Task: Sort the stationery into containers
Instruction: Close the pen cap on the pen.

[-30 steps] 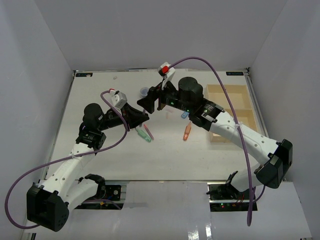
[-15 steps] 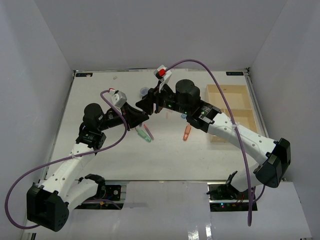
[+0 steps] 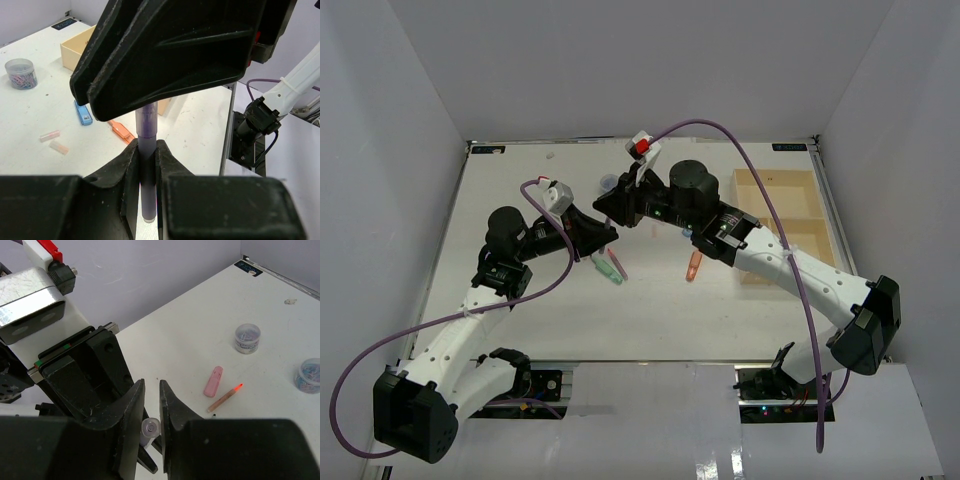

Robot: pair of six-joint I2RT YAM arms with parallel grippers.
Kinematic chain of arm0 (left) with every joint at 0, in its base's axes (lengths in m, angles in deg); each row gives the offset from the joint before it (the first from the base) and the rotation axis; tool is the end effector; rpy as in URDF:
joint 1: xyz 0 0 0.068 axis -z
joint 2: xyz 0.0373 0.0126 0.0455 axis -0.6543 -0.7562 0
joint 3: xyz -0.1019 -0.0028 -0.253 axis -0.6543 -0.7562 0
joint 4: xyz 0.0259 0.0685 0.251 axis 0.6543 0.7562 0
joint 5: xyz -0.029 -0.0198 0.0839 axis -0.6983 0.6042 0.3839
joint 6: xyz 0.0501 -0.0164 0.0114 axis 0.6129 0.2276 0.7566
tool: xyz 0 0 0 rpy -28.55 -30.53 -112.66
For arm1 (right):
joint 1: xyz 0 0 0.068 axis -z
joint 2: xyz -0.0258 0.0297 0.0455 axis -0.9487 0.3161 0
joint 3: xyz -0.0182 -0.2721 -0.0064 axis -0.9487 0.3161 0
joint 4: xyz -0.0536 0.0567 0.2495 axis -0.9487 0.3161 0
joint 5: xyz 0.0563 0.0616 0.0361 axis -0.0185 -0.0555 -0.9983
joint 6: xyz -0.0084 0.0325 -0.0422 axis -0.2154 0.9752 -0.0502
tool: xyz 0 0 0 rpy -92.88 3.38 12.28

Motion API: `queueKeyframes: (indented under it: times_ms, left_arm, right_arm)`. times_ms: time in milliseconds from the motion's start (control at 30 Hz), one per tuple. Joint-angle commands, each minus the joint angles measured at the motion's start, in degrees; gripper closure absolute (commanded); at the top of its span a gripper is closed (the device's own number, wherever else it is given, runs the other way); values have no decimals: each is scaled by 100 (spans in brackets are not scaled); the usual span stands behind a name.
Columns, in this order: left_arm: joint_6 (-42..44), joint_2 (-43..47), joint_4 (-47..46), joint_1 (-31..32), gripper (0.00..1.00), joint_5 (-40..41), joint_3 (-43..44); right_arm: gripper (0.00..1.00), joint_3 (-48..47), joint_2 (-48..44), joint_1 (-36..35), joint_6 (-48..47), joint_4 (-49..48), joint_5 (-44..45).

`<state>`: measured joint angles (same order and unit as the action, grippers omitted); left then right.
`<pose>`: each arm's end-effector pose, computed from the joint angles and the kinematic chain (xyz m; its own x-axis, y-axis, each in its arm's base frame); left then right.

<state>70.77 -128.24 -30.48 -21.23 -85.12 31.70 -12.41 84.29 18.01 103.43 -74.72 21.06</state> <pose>0.1950 -0.0987 0.3279 -0.2396 -0.1039 -0.9653 0.9074 0.3297 -0.2607 0.2002 0.2812 0.4171 -0.2379 0.1098 -0.9651 -0.8615 0.4351 0.2619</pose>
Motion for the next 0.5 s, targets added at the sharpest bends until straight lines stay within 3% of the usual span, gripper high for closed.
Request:
queueKeyframes:
  times_ms: [0,267,467]
  left_arm:
    - [-36,111,-139,22,100,-30,36]
    - [-89,137,-209,22,100,-39,53]
    - [-150,233,-350,22,100,-3,53]
  right_arm:
    - [77,10,60,-58,-33,-245,-59]
    - [92,54,139,-137,-77,-96,-6]
    - [92,63,201,-181,-147,185,116]
